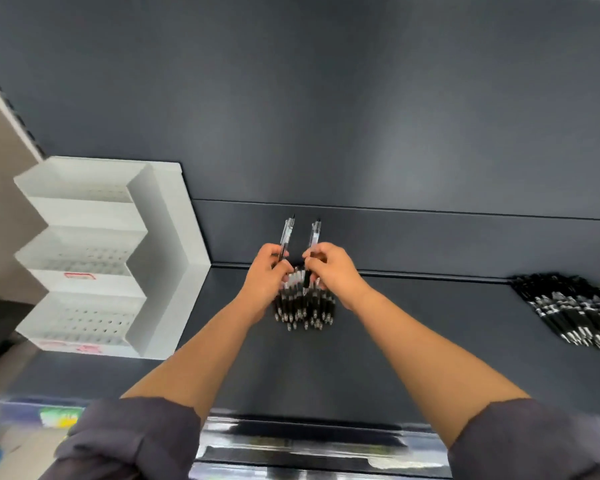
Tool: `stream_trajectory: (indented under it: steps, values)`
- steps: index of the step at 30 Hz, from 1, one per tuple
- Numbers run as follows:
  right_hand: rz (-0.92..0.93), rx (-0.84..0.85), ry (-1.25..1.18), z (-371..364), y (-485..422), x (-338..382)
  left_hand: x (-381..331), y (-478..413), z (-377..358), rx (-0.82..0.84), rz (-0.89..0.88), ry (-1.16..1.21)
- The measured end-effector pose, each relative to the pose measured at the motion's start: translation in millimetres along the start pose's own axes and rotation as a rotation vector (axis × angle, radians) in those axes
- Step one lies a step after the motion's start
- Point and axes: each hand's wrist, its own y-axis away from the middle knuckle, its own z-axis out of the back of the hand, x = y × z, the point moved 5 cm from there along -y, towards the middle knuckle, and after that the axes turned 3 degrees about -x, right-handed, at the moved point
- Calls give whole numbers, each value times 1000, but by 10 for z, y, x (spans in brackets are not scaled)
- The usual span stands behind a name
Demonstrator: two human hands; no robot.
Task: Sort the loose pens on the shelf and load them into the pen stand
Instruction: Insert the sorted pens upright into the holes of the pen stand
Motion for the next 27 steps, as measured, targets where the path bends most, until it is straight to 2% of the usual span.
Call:
stream_trajectory:
  steps: [4,8,13,17,21,27]
  values:
    - [64,98,-78,-372,74,379,-175,177,474,-106,-90,-8]
    - [118,178,-108,-854,73,856,-369,287,1105,-287,-163,29]
    - [252,221,-97,-1451,46,1459,-487,317,1861,-361,-187,17]
    - [384,200,-25,-1938,-64,1846,-581,221,2556,-453,-268,23]
    - [364,172,-65,-2435,-234,2142,-596,37,3240,-476,-304,80]
    - [352,102,-34,-3018,-485,2346,-541,-316,3958,-485,-348,-62]
